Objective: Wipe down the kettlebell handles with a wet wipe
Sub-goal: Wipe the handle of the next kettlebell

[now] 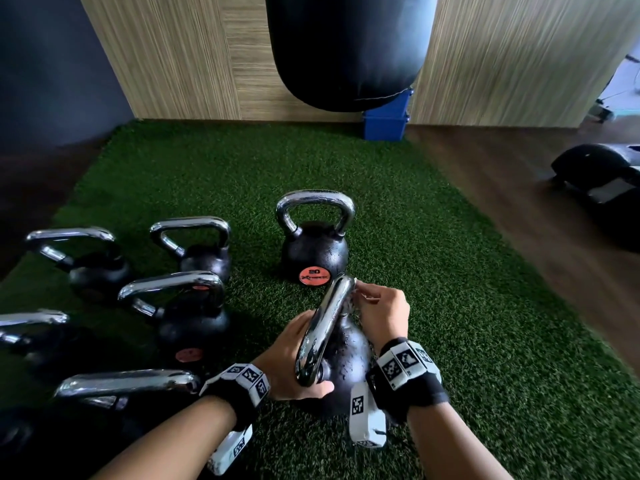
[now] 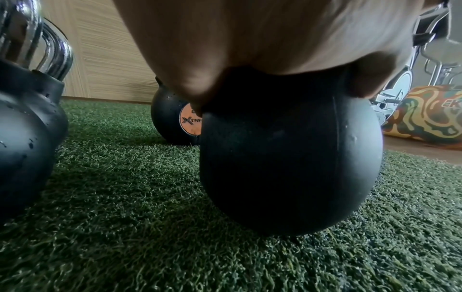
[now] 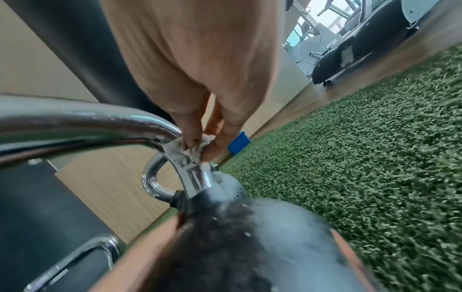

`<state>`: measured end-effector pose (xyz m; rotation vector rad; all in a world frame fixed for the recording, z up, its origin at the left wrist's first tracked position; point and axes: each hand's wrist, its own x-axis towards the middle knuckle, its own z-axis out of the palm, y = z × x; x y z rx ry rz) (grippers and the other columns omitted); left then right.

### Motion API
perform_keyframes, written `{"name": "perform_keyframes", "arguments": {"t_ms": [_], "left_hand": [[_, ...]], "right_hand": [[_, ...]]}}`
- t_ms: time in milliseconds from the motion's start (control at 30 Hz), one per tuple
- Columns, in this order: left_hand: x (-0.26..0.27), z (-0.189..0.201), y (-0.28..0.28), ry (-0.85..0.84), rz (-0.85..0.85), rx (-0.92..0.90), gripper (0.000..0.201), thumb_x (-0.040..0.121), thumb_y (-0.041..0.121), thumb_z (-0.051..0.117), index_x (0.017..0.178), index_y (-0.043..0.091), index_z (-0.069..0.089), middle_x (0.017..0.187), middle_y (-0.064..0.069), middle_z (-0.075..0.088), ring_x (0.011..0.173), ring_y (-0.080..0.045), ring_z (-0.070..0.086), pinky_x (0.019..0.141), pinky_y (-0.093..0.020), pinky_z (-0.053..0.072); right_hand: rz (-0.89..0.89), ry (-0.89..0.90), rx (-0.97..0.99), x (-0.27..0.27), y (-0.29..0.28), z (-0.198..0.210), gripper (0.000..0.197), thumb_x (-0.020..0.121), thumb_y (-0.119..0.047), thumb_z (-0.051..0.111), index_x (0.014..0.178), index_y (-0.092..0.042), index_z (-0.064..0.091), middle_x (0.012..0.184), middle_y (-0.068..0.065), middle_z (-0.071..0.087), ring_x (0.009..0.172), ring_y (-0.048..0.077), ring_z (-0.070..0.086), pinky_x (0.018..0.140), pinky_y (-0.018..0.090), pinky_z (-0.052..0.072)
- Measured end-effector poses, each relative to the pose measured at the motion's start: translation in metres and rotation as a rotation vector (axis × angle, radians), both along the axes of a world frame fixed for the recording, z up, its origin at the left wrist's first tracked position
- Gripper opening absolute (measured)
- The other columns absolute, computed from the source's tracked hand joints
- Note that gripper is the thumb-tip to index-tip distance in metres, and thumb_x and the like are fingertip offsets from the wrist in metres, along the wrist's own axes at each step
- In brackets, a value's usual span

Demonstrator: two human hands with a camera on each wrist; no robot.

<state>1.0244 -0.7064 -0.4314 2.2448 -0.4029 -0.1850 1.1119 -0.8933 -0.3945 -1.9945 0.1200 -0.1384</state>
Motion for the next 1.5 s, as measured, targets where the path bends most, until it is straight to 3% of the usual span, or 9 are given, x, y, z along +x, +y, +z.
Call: {"name": "perform_keyframes", "arguments": {"t_ms": [167,300,467,667,833,1033,1267,1400,1500], "left_hand": [[0.001,-0.004,0.002,0.107,-0.027,-0.036,0.118,0.067,0.048,0.081,0.129,0.074,-0.017,0.116,-0.001,0.053,0.100,-0.021,0.052,0.102,-0.036,0.046],[0.004,-0.006,0.003,0.025,0.011,0.060,0.127,0.064,0.052,0.083,0.122,0.079,-0.026,0.144,0.000,0.043,0.133,-0.024,0.051,0.119,-0.038,0.038],[0.006,0.000,0.001,0.020,-0.018,0.139,0.121,0.065,0.053,0.082,0.120,0.079,-0.023,0.150,0.007,0.029,0.140,-0.020,0.043,0.122,-0.037,0.033],[0.008,-0.002,0.000,-0.046,-0.042,0.263,0.119,0.070,0.060,0.078,0.142,0.054,-0.018,0.148,0.027,-0.001,0.151,-0.011,0.012,0.127,-0.027,0.007],[0.008,-0.010,0.008,-0.008,-0.015,0.055,0.123,0.066,0.060,0.086,0.147,0.056,-0.007,0.156,0.020,0.021,0.147,0.002,0.028,0.125,-0.030,0.026],[0.007,-0.022,0.018,0.043,0.028,0.034,0.128,0.065,0.063,0.088,0.158,0.037,0.003,0.156,0.021,0.031,0.145,-0.002,0.036,0.118,-0.041,0.039],[0.001,-0.017,0.012,0.108,-0.001,-0.111,0.116,0.076,0.006,0.089,0.155,0.004,0.005,0.150,-0.010,0.045,0.141,-0.008,0.045,0.112,-0.014,0.036],[0.004,-0.018,0.012,0.144,0.024,-0.165,0.116,0.070,-0.016,0.085,0.153,0.002,0.007,0.150,-0.025,0.040,0.138,-0.036,0.048,0.106,-0.016,0.043],[0.005,-0.019,0.011,0.120,0.043,-0.173,0.116,0.068,-0.016,0.086,0.153,0.003,0.008,0.150,-0.023,0.039,0.139,-0.035,0.046,0.113,-0.025,0.042]], "right_hand": [[0.079,-0.049,-0.104,0.001,-0.006,0.013,0.022,0.085,-0.010,0.077,0.107,-0.012,0.078,0.101,0.003,0.078,0.069,0.002,0.065,0.062,0.015,0.051],[0.157,-0.412,-0.198,-0.015,-0.009,0.034,0.021,0.084,0.001,0.076,0.103,-0.007,0.079,0.094,0.004,0.075,0.072,0.011,0.066,0.070,0.025,0.059],[0.428,-0.604,-0.298,-0.046,-0.013,0.047,0.028,0.086,0.009,0.070,0.103,-0.011,0.080,0.096,0.000,0.069,0.084,0.014,0.067,0.077,0.024,0.058],[0.485,-0.567,-0.341,-0.048,-0.015,0.057,0.021,0.092,0.004,0.067,0.104,-0.008,0.078,0.100,0.003,0.065,0.083,0.019,0.066,0.072,0.034,0.059],[0.689,-0.648,-0.399,-0.091,-0.014,0.061,0.025,0.088,-0.023,0.059,0.101,-0.014,0.077,0.092,-0.001,0.064,0.083,0.020,0.062,0.072,0.029,0.058],[0.563,-0.470,-0.189,-0.089,-0.013,0.063,0.015,0.080,-0.002,0.080,0.088,-0.014,0.082,0.089,-0.004,0.073,0.075,0.004,0.069,0.070,0.018,0.058],[0.528,-0.075,0.005,-0.100,-0.014,0.056,0.012,0.074,-0.012,0.087,0.078,-0.009,0.077,0.081,0.001,0.076,0.075,0.015,0.074,0.073,0.027,0.062],[0.552,0.057,0.024,-0.097,-0.013,0.049,0.013,0.073,0.000,0.085,0.082,0.002,0.074,0.086,0.012,0.076,0.076,0.018,0.072,0.073,0.019,0.059],[0.571,0.095,0.043,-0.095,-0.012,0.047,0.013,0.073,0.007,0.082,0.081,0.008,0.072,0.086,0.016,0.075,0.070,0.009,0.069,0.068,0.014,0.056]]}}
